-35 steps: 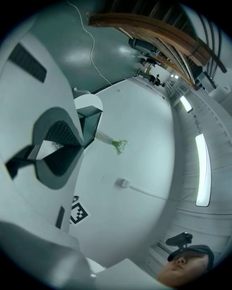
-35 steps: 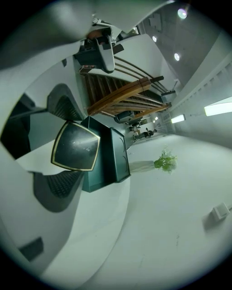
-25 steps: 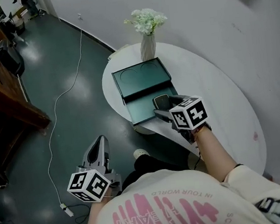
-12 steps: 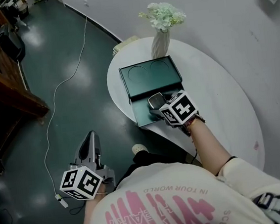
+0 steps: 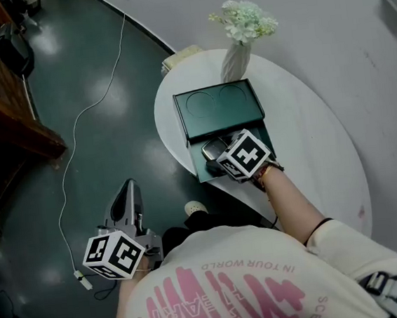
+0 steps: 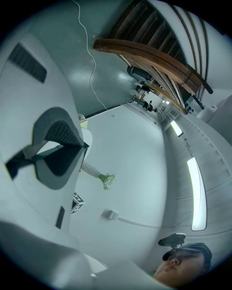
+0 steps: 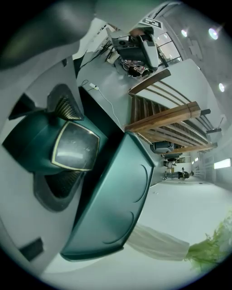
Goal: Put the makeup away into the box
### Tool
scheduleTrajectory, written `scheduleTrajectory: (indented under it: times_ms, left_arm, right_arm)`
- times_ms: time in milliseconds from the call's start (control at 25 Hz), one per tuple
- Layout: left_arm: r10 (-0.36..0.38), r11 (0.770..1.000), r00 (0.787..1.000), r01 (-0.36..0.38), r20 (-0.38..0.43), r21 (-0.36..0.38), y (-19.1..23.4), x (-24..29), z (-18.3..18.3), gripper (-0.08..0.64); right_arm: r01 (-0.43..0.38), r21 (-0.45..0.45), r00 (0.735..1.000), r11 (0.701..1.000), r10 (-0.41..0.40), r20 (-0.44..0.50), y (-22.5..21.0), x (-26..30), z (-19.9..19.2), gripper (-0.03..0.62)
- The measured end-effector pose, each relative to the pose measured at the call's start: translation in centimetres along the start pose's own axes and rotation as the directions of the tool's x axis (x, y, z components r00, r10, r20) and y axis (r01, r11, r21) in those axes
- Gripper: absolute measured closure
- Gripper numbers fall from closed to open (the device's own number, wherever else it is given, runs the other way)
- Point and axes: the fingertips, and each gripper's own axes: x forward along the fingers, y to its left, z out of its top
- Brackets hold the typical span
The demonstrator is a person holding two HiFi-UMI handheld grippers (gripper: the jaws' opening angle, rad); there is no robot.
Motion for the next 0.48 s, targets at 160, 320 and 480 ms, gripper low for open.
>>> scheduleTrajectory:
  times_ms: [160,320,480]
  left_arm:
    - [0.011,1.0,1.0,-0.011,0.003,-0.004,0.5,-0.1,0.2,0.558]
    - [0.036,0.999,0.999,-0.036,0.006,-0.013,1.4,-0.7,0.1,0.558]
    - [0.054,0.998,0.999,-0.054,0.008,-0.022,2.0,-1.3,0.1,0.558]
  right_arm:
    - [-0.018,-0.023,0.999,1.0,0.018,-0.031,0.6,0.9,-0.1,0.242]
    - [-0.026,-0.032,0.999,0.999,0.024,-0.045,0.9,1.6,0.0,0.242]
    - [-0.018,-0.068,0.997,0.998,0.013,-0.07,1.1,2.1,0.1,0.242]
